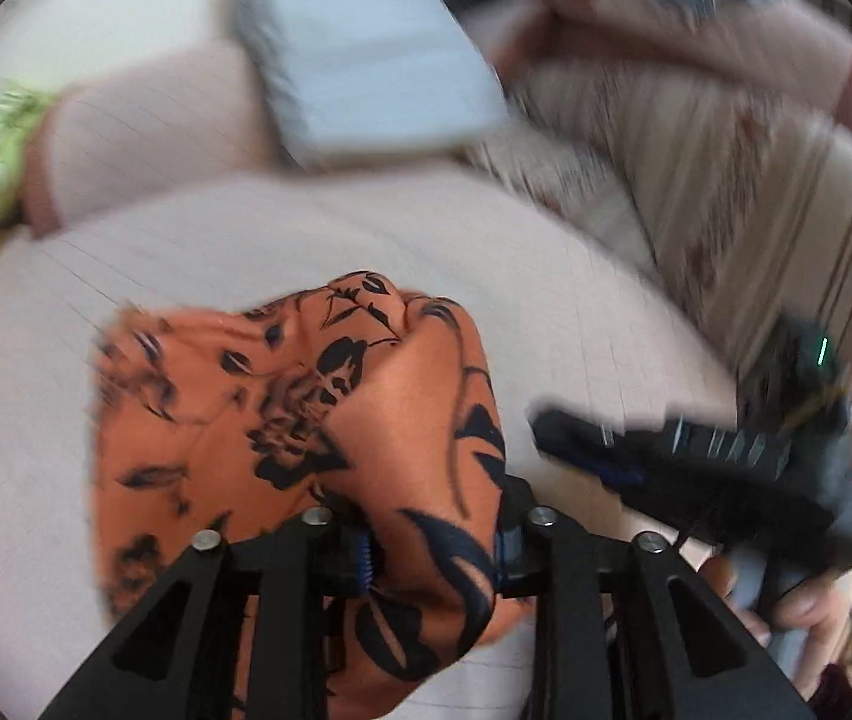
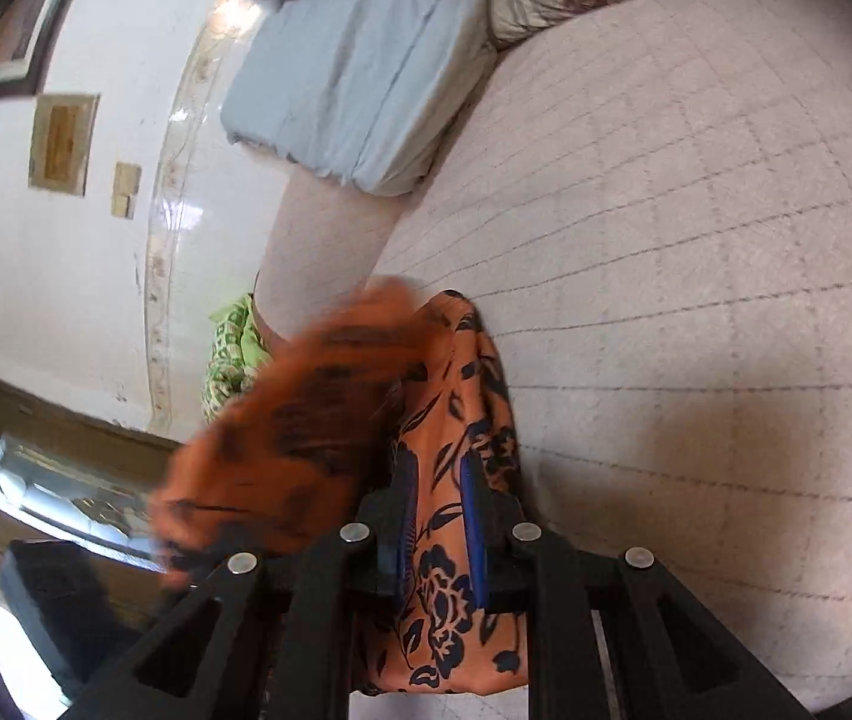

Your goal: Fold small clothes

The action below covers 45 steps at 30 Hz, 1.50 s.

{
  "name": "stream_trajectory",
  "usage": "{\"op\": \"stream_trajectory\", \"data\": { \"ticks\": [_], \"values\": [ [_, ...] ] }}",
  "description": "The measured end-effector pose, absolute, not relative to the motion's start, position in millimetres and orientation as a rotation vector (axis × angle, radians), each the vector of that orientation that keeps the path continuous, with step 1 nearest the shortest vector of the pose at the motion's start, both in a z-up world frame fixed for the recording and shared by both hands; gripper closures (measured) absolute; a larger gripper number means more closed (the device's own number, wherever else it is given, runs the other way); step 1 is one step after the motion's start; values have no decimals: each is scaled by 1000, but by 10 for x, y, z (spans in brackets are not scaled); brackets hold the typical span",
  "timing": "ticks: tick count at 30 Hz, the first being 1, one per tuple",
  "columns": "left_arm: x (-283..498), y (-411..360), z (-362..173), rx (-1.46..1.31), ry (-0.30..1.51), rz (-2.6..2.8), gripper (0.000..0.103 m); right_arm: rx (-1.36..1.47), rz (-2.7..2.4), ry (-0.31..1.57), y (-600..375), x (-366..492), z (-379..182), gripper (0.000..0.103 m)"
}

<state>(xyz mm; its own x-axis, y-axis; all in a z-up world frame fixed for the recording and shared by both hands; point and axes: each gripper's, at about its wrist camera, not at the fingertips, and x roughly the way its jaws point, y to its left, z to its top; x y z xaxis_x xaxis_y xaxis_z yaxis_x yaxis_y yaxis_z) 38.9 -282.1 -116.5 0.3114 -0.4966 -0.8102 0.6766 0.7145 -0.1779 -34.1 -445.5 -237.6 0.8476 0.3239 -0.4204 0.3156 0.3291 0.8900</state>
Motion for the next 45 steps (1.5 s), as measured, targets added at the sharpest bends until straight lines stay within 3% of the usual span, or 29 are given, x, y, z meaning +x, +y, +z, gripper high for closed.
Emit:
{"op": "stream_trajectory", "data": {
  "ticks": [1, 3, 4, 5, 7, 10, 13, 20, 24, 30, 34, 39, 45],
  "values": [
    [344, -2841, -1234, 219, 1005, -805, 59, 1279, 14, 605, -4483, -307, -2425, 86],
    [264, -2754, -1239, 184, 1019, -890, 55, 1328, 35, 623, -4536, -294, -2498, 84],
    [253, -2651, -1198, 158, 1022, -930, 54, 1343, 44, 624, -4551, -284, -2519, 76],
    [250, -2556, -1143, 145, 1011, -946, 50, 1370, 64, 615, -4564, -280, -2533, 55],
    [206, -2320, -974, 149, 950, -945, 34, 1408, 79, 577, -4576, -274, -2542, 24],
    [182, -1915, -755, 175, 830, -904, 32, 1364, 63, 534, -4546, -253, -2445, 24],
    [379, -1657, -778, 198, 838, -805, 32, 1213, -12, 508, -4441, -270, -2213, 28],
    [564, -1359, -1034, 222, 908, -581, 32, 981, 157, 462, -3934, -197, -1736, 63],
    [535, -1373, -1255, 247, 968, -548, 32, 869, 195, 585, -3592, -71, -1647, 63],
    [529, -1302, -1850, 217, 1157, -590, 29, 836, -5, 965, -3638, -120, -2262, 65],
    [668, -1208, -1631, 166, 1138, -617, 29, 798, 1, 943, -3688, -108, -2051, 65],
    [1009, -1208, -1147, 199, 986, -561, 29, 790, 72, 761, -3823, 149, -1514, 63],
    [1818, -1725, -1210, 255, 1014, -475, 29, 880, 58, 825, -3893, 919, -1786, 63]
  ]
}}
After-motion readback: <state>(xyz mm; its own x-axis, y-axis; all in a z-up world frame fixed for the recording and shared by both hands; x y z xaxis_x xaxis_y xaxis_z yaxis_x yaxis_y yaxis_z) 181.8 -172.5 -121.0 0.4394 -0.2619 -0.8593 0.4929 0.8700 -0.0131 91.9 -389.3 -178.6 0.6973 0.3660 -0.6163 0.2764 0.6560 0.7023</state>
